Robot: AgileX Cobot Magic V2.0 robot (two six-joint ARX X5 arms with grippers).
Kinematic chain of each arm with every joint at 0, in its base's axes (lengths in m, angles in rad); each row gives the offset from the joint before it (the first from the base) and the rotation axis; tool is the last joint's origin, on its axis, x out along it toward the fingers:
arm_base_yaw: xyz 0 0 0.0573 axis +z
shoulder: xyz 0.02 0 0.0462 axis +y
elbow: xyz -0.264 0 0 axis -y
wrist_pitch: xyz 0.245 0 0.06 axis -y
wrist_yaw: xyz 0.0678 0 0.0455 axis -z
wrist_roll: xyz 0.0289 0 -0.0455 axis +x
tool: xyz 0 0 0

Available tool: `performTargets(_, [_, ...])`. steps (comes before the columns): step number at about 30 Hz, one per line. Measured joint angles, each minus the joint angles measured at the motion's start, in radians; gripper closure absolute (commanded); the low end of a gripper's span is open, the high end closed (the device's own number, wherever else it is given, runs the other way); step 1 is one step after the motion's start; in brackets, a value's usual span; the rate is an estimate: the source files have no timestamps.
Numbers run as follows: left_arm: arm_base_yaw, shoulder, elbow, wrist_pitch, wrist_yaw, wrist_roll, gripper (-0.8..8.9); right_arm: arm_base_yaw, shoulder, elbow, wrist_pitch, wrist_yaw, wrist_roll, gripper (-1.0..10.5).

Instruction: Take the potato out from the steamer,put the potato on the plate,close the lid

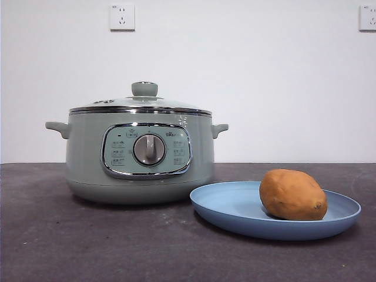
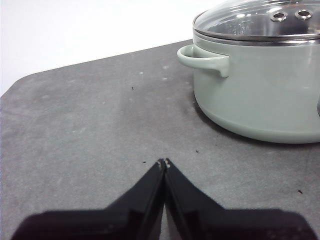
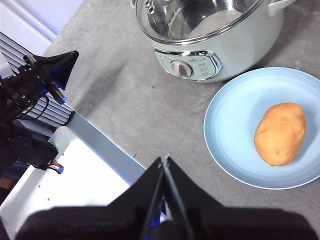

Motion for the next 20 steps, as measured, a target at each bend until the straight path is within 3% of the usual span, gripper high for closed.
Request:
performTargets(5, [0.0,0.0,0.0,0.0,0.0,0.0,8.17,0.0,0.0,0.0,0.0,0.0,0.0,9.5])
performTargets(9, [0.0,0.0,0.0,0.0,0.0,0.0,8.17,-0.044,-0.04,0.0,0.037,0.063,-0.063,9.5])
performTargets(14, [0.0,0.0,0.0,0.0,0.0,0.0,8.17,-0.194,-0.188,-0.08,0.265,0.093,-0.137,9.5])
performTargets(20, [0.0,0.0,0.0,0.0,0.0,0.0,8.17,-0.353,-0.415,-0.392,0.579,0.1,-0.159,9.5])
